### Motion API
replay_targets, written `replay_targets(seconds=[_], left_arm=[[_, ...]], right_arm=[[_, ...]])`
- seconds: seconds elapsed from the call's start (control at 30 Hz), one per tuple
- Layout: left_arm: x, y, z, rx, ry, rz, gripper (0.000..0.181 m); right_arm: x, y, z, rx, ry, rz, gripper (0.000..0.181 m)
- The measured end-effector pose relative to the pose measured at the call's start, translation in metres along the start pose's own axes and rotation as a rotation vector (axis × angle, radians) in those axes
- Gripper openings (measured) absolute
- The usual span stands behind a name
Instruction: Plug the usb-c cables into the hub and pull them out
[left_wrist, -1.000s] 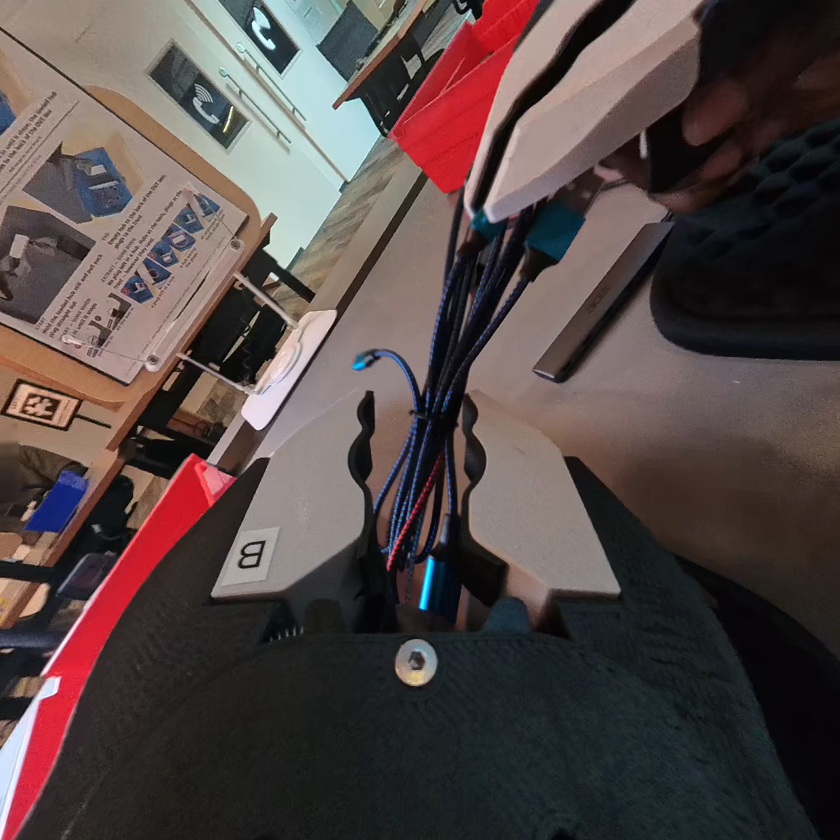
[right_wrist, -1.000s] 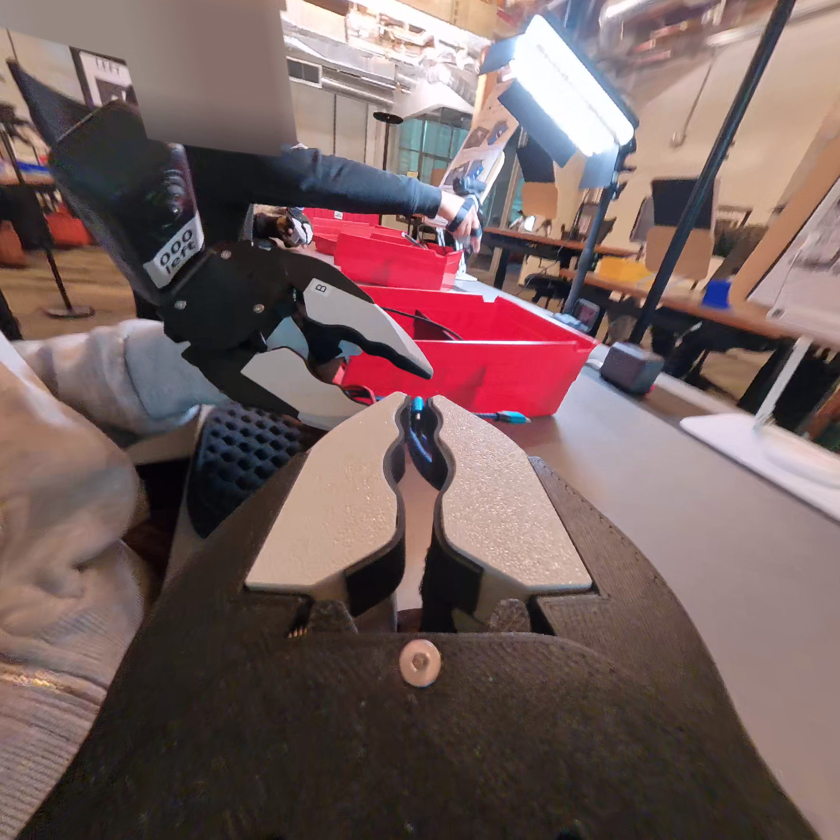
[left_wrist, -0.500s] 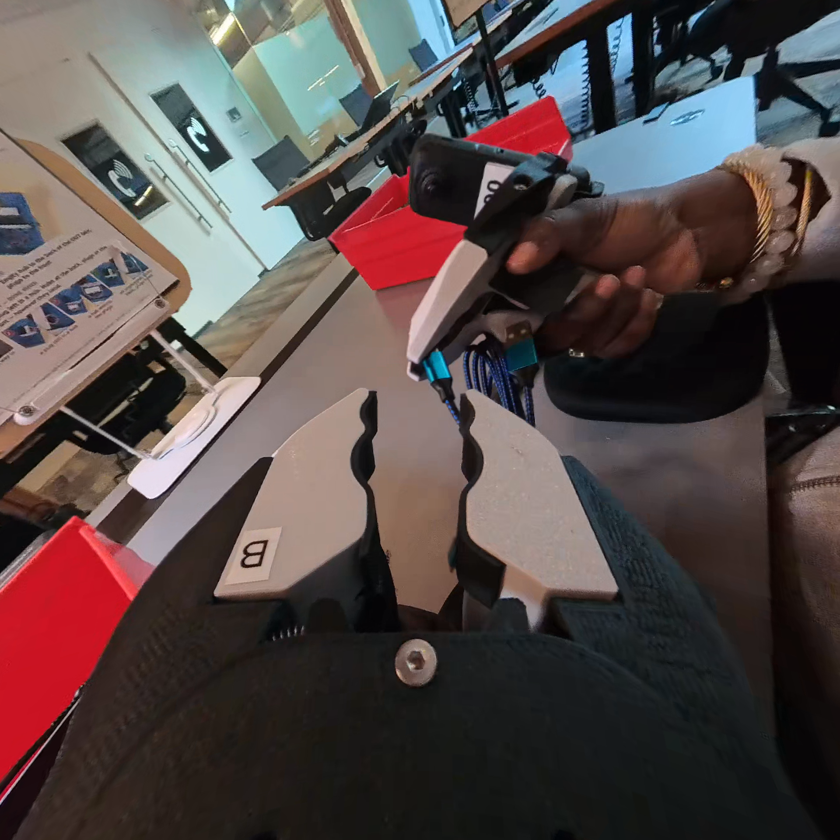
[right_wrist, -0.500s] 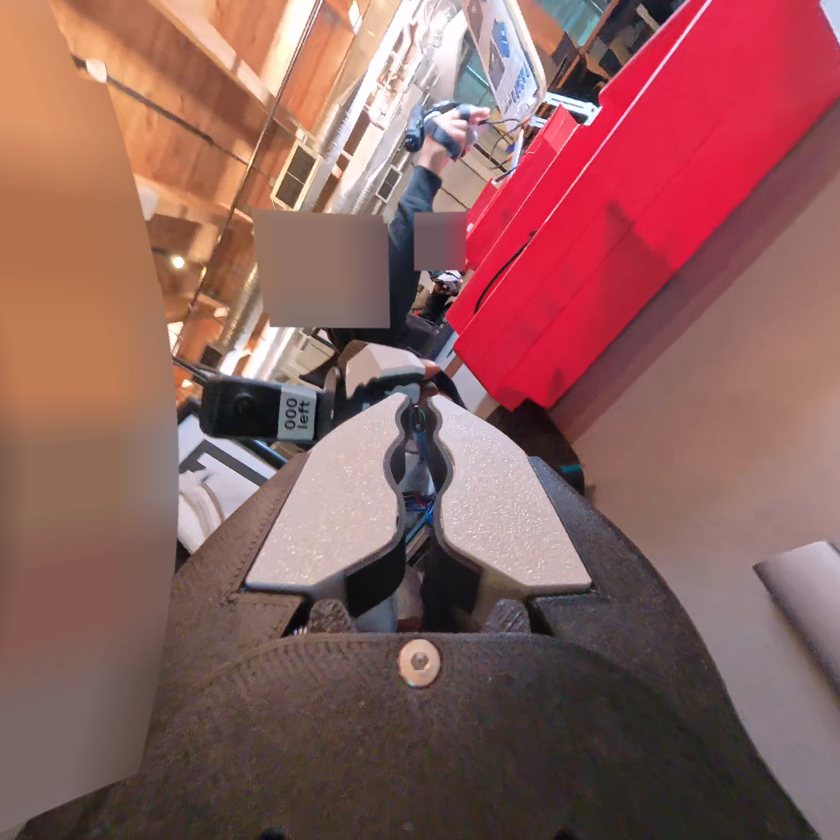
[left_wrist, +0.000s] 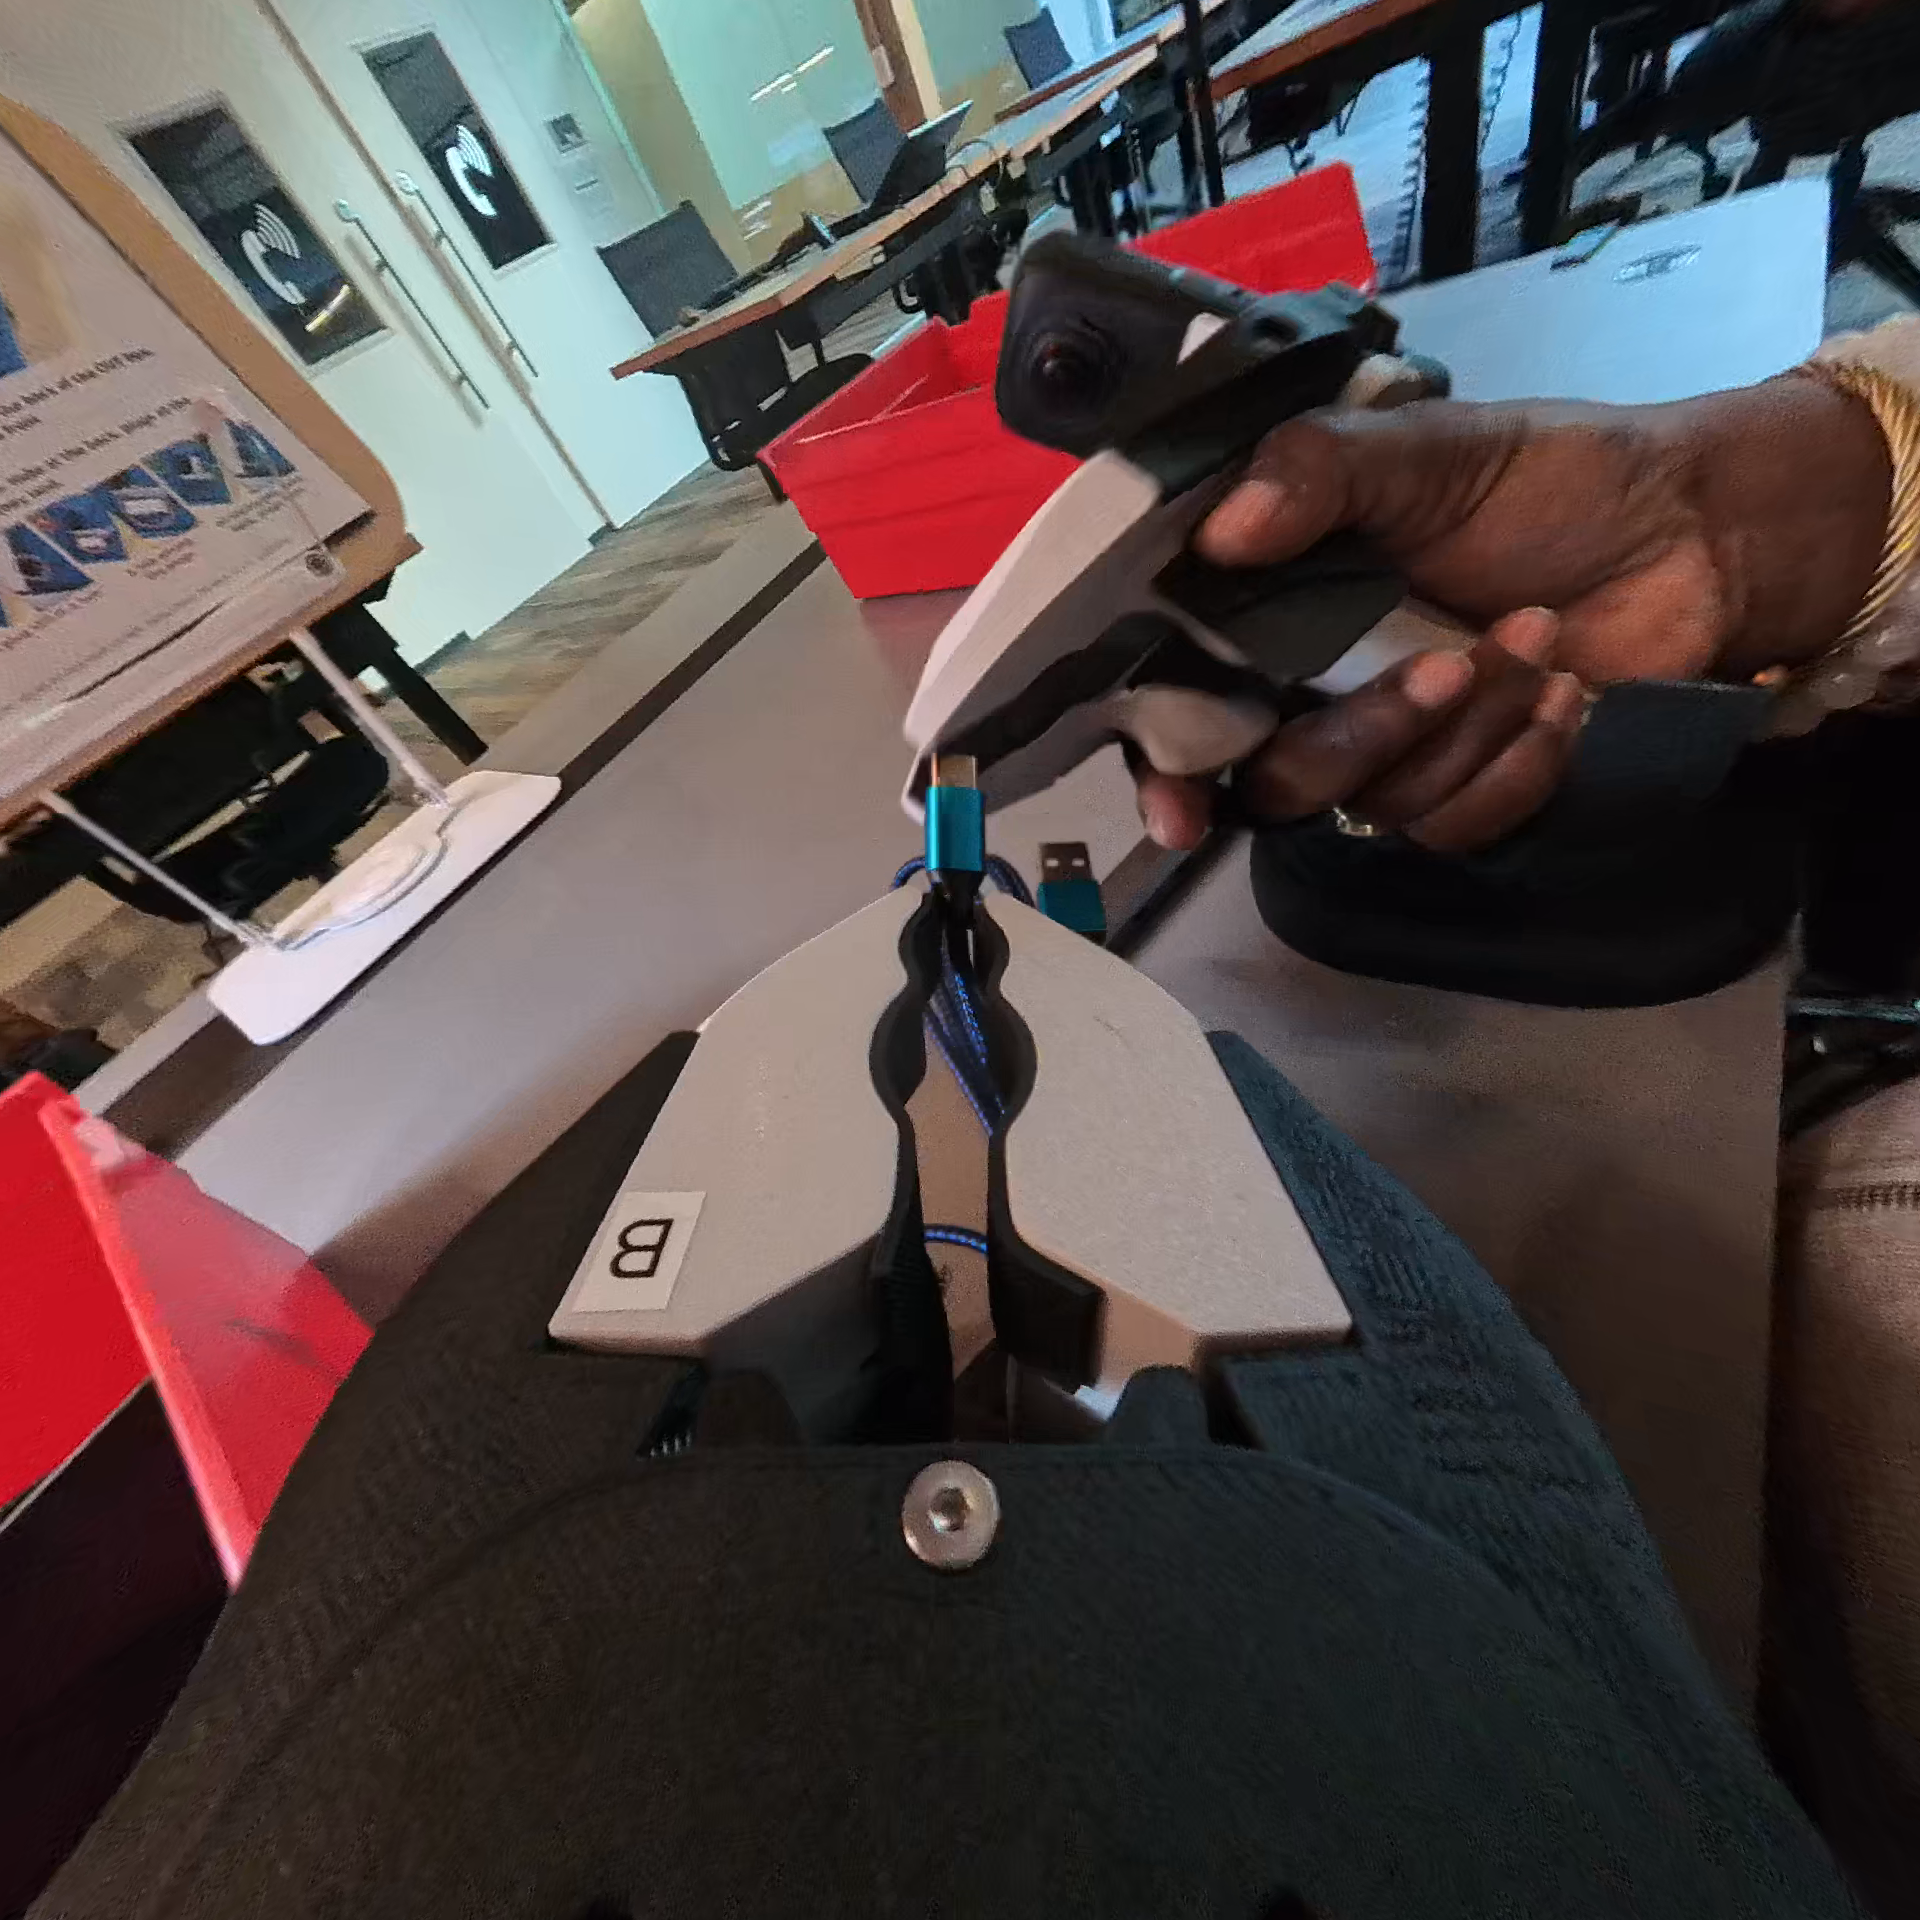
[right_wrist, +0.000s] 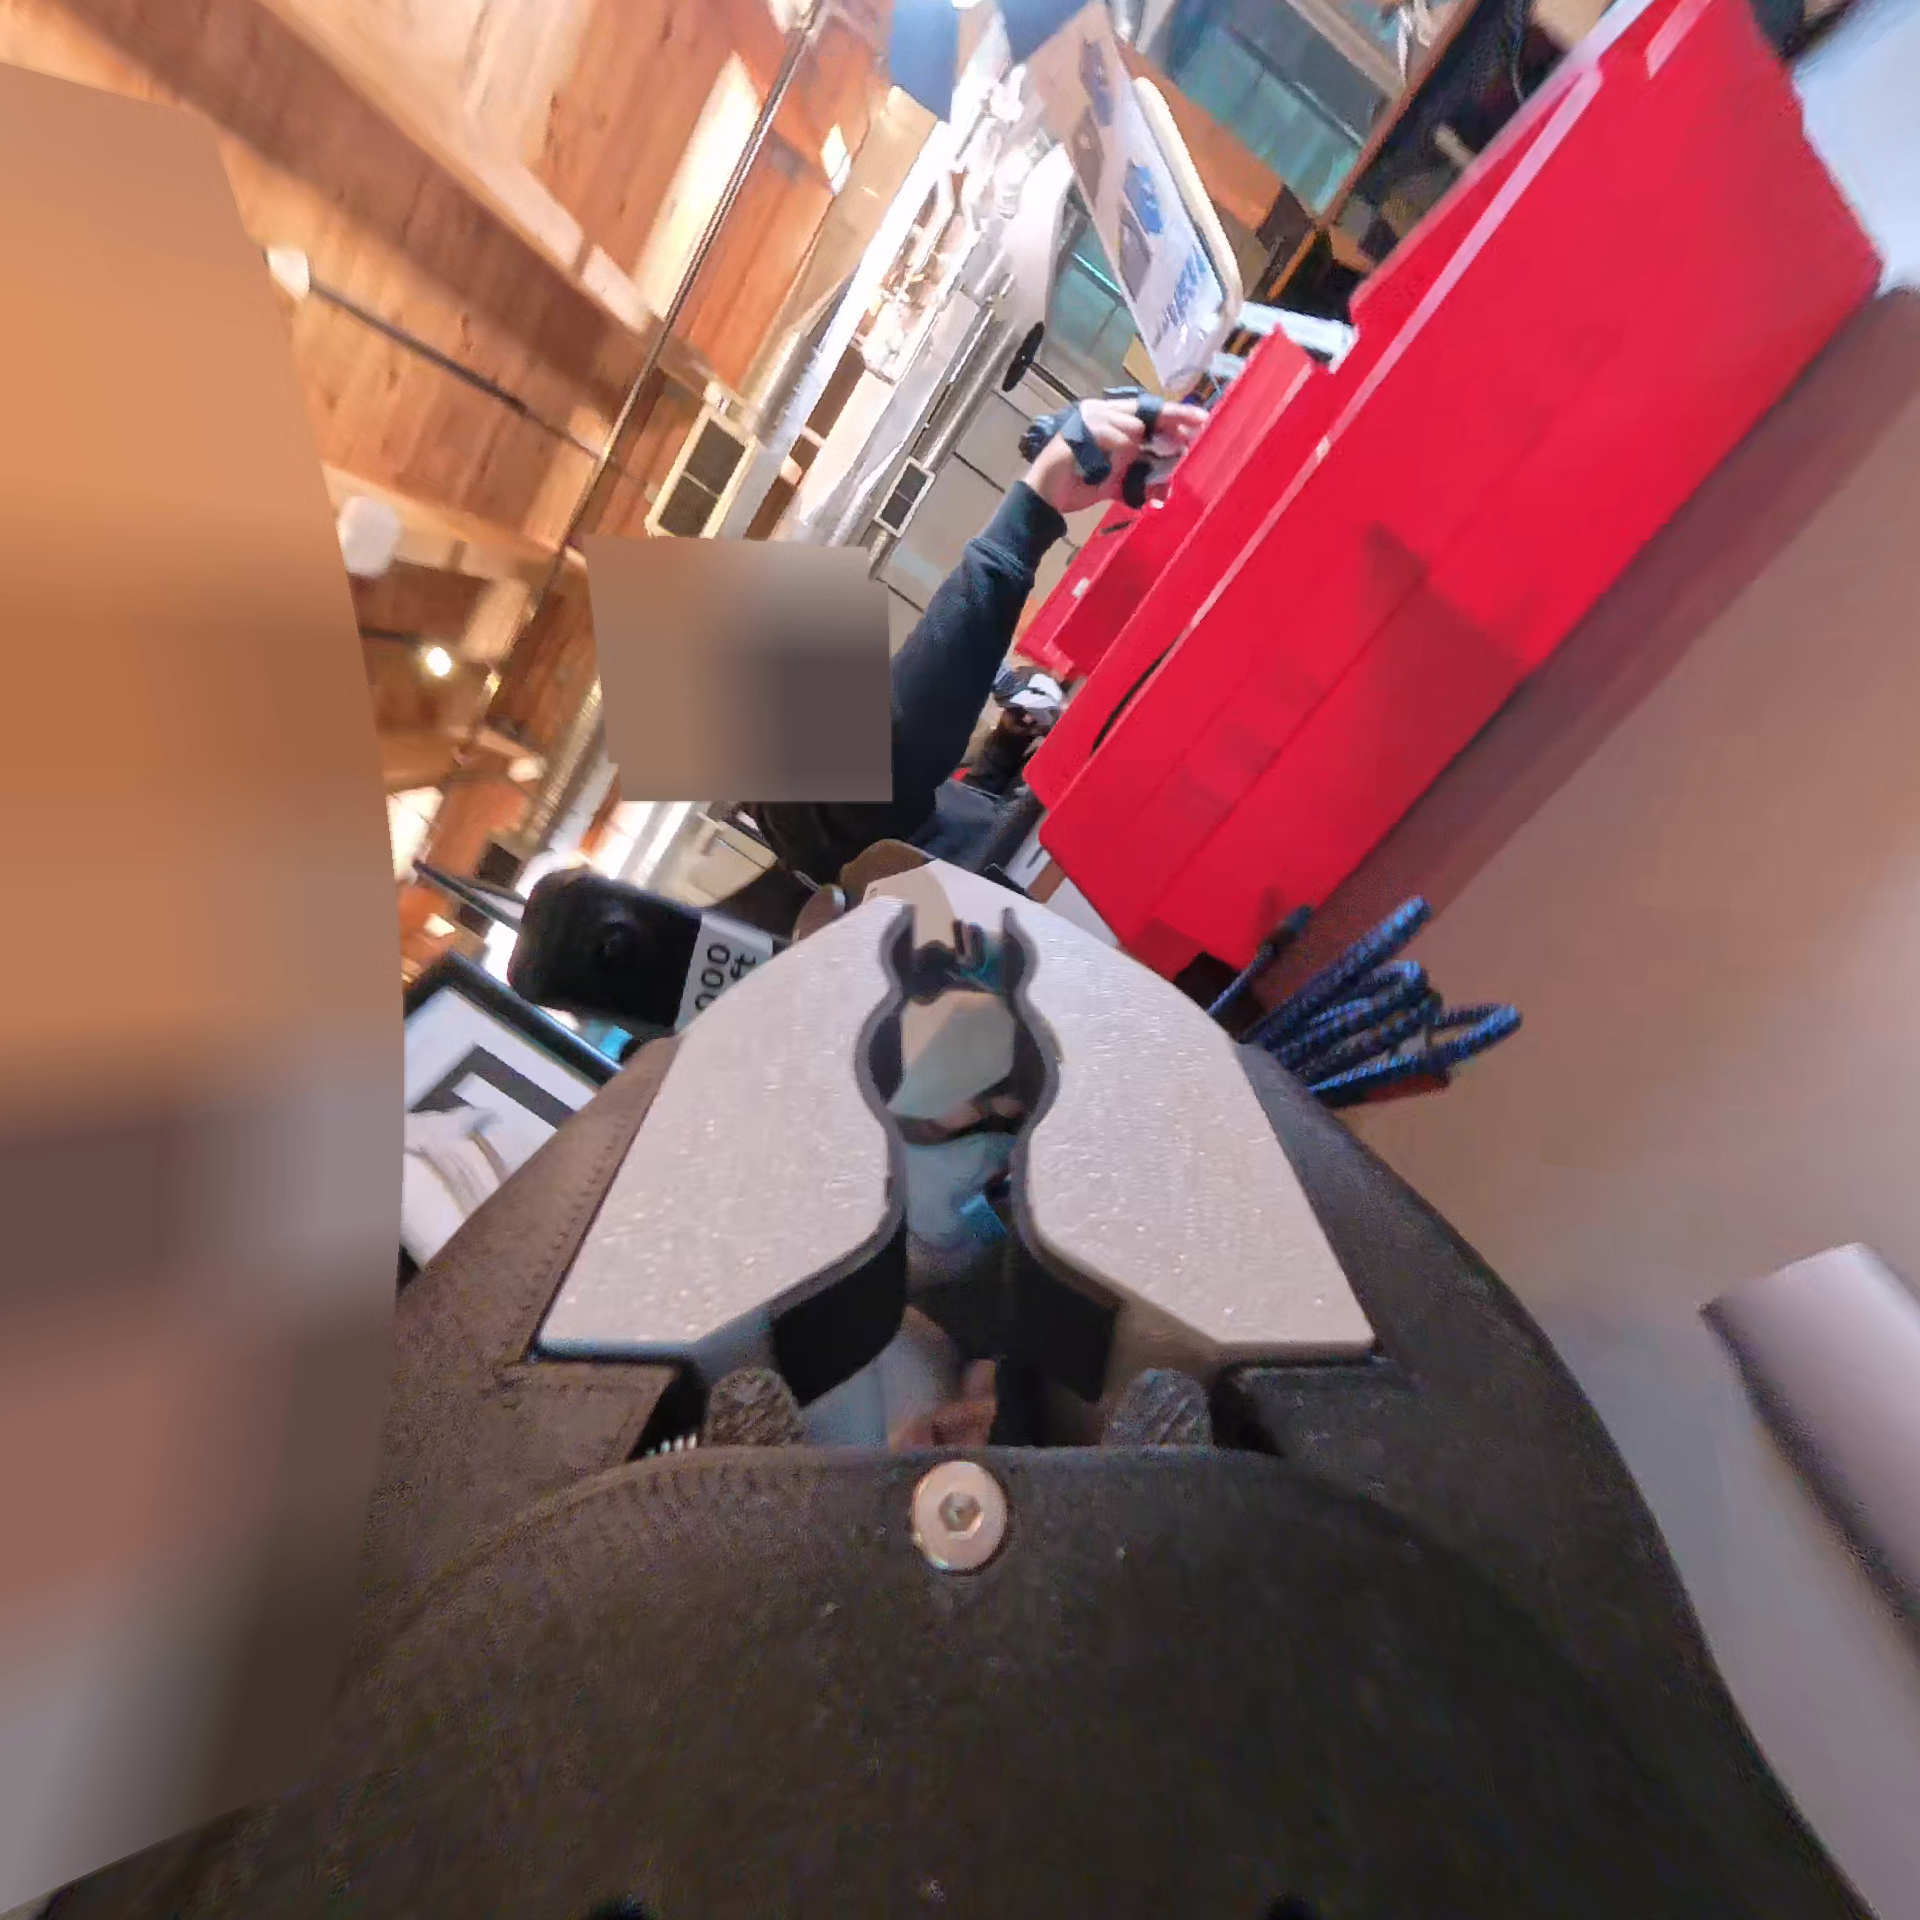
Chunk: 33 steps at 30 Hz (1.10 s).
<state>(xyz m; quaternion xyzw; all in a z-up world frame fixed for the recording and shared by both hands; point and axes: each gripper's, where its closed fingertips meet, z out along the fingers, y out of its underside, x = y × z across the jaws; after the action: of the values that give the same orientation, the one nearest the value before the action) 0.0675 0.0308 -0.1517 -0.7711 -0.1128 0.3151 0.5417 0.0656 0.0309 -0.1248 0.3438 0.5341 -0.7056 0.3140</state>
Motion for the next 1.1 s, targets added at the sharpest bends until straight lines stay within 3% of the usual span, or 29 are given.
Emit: replay_targets(seconds=[0.07,0.17,0.27,0.53,0.7,0.87,1.1], left_arm=[[-0.008,-0.002,-0.006,0.03,-0.004,-0.049,0.006],[-0.015,-0.011,-0.019,0.137,0.023,-0.107,0.006],[-0.018,-0.017,-0.029,0.221,0.045,-0.12,0.006],[-0.03,-0.025,-0.042,0.34,-0.029,-0.131,0.006],[-0.043,-0.037,-0.057,0.483,-0.075,-0.185,0.006],[-0.043,-0.042,-0.061,0.52,-0.112,-0.139,0.006],[-0.056,-0.049,-0.078,0.616,-0.186,-0.151,0.006]], right_arm=[[-0.003,-0.004,-0.008,-0.027,0.058,-0.197,0.023],[0.009,-0.005,-0.02,-0.102,0.284,-0.577,0.023],[0.004,-0.001,-0.02,-0.136,0.34,-0.778,0.024],[-0.012,0.008,-0.011,-0.11,0.32,-0.933,0.016],[-0.022,0.012,-0.009,-0.112,0.294,-0.986,0.014],[-0.03,0.013,-0.007,-0.106,0.27,-1.012,0.013],[-0.037,0.034,0.0,-0.207,0.233,-1.114,0.007]])
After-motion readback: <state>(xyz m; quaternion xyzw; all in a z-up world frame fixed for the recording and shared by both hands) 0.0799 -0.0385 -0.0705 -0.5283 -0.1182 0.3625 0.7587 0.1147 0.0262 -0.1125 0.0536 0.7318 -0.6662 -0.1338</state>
